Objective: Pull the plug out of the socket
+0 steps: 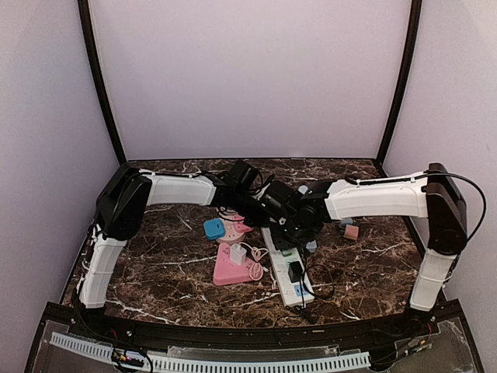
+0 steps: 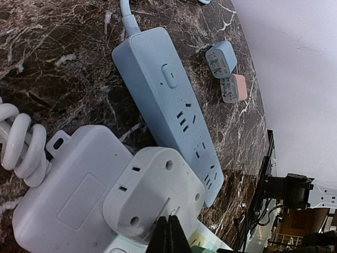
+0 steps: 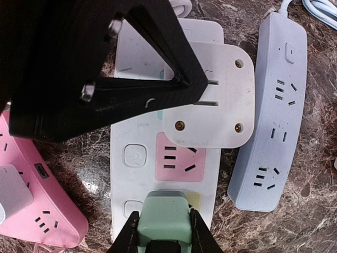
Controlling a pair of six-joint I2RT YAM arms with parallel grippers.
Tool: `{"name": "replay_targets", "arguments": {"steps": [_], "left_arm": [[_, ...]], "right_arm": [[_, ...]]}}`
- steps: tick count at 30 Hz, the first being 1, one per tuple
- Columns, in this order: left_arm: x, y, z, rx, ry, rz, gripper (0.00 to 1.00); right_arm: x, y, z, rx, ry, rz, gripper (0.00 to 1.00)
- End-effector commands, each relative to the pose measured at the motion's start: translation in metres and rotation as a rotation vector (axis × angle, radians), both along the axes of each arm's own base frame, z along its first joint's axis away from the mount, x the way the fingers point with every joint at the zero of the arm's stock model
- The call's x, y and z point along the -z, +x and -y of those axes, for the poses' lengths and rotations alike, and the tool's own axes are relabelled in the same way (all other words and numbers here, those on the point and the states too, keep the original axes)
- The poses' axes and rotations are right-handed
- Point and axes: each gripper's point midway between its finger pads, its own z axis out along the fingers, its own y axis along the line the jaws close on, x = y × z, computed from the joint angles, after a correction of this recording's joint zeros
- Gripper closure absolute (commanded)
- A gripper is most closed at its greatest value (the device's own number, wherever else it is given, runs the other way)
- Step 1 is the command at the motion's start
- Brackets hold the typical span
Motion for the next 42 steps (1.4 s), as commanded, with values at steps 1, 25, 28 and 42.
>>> {"name": "replay_targets", "arguments": {"steps": [1, 25, 28, 42], "left_arm": [[0.057, -0.015, -0.031, -0.031, 0.213, -0.072, 1.0], [0.045, -0.013, -0.023, -0.013, 0.192, -0.065, 1.0], [0.043, -0.013, -0.023, -0.011, 0.188, -0.065, 1.0], [0.025, -0.009, -0.015, -0.007, 0.151, -0.058, 1.0]], "right_arm": [[-0.028, 0.009, -0.001, 0.032, 0.103, 0.034, 0.95], [-0.078, 0.015, 0.074, 0.15, 0.157, 0.126, 0.96], [-0.083, 0.016, 0.091, 0.182, 0.17, 0.137, 0.96], [-0.071, 0.034, 0.159, 0.317, 0.387, 0.122, 0.93]]}}
